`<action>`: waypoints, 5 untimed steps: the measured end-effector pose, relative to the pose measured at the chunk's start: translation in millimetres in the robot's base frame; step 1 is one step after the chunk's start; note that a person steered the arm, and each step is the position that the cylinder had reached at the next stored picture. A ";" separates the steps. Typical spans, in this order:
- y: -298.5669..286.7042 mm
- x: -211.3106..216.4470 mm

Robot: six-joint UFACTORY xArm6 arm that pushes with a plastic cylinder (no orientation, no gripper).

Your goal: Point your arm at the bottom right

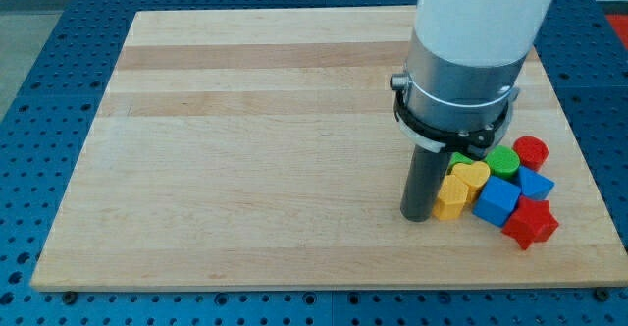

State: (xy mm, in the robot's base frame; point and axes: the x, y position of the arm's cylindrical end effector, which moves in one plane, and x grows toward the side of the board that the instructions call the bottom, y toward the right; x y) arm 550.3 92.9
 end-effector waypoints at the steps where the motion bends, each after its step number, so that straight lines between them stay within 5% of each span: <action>1: 0.0 0.0; 5: 32.6 68.0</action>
State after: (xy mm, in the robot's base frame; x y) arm 618.3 125.5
